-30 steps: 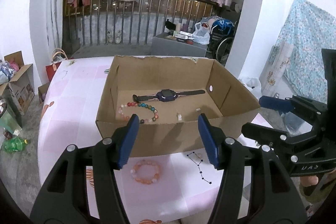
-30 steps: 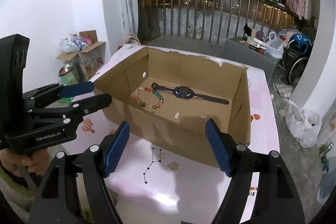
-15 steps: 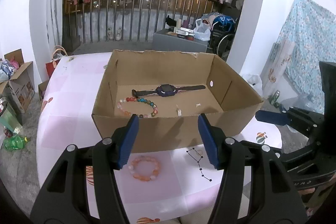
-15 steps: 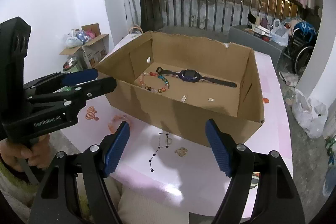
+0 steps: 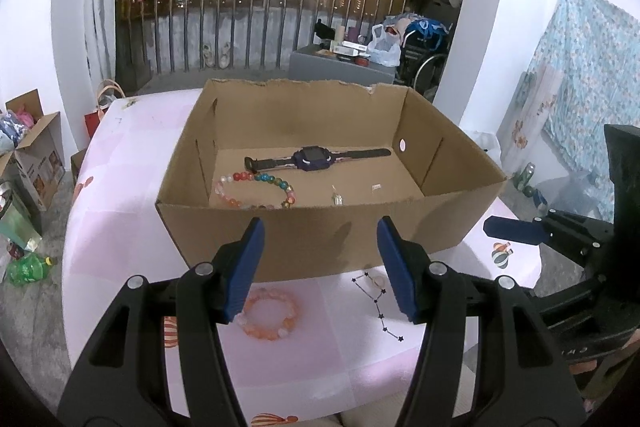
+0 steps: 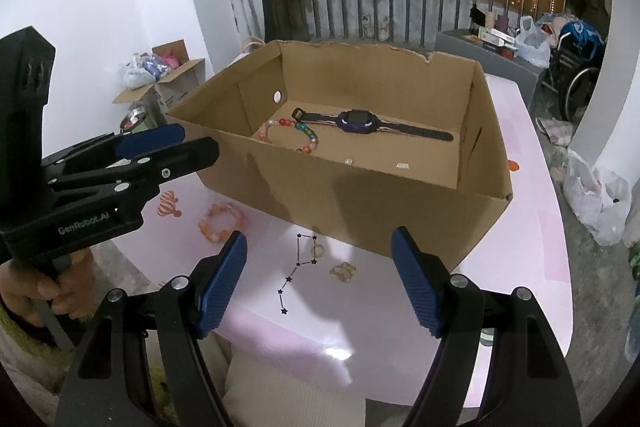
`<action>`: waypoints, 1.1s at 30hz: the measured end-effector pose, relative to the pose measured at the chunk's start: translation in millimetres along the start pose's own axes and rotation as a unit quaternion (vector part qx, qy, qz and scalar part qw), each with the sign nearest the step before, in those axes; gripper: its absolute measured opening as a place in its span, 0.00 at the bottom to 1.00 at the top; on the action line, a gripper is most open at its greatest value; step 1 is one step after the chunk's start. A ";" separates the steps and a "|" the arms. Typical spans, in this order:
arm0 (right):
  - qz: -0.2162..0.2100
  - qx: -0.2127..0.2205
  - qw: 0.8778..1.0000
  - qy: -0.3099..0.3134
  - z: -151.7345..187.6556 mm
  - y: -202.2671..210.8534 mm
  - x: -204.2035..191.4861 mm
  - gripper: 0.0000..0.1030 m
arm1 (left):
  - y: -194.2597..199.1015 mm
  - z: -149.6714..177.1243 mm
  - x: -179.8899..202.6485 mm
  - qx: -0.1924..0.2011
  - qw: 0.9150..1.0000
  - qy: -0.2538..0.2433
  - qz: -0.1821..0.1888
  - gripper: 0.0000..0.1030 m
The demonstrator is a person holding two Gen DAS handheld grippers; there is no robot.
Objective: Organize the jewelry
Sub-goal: 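Withdraw both tools from the box toward the pink bracelet and gold charms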
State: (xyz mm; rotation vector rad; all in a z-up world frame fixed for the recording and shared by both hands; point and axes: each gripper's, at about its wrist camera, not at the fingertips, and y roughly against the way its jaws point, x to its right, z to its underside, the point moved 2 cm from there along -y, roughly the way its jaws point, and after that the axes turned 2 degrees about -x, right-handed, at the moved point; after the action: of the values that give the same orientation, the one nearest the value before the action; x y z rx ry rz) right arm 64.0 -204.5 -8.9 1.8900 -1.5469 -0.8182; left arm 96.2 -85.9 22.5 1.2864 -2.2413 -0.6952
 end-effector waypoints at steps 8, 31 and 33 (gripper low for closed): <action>0.011 -0.015 1.000 -0.025 20.3 -7.6 16.0 0.71 | -5.7 32.4 2.2 -0.007 0.999 -0.031 0.017 0.54; -0.017 -0.024 0.999 -0.021 42.2 -48.5 35.3 0.54 | -64.4 65.1 34.8 -0.055 0.989 -0.109 0.085 0.34; -0.019 -0.022 0.999 -0.021 44.5 -49.6 34.3 0.54 | -73.1 63.9 37.9 -0.060 0.988 -0.116 0.082 0.30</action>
State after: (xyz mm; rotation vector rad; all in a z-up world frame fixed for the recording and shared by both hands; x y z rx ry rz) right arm 67.6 -231.2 -78.8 1.8873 -1.5080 -0.9071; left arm 86.9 -138.4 -67.0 0.9938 -2.4137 -0.9431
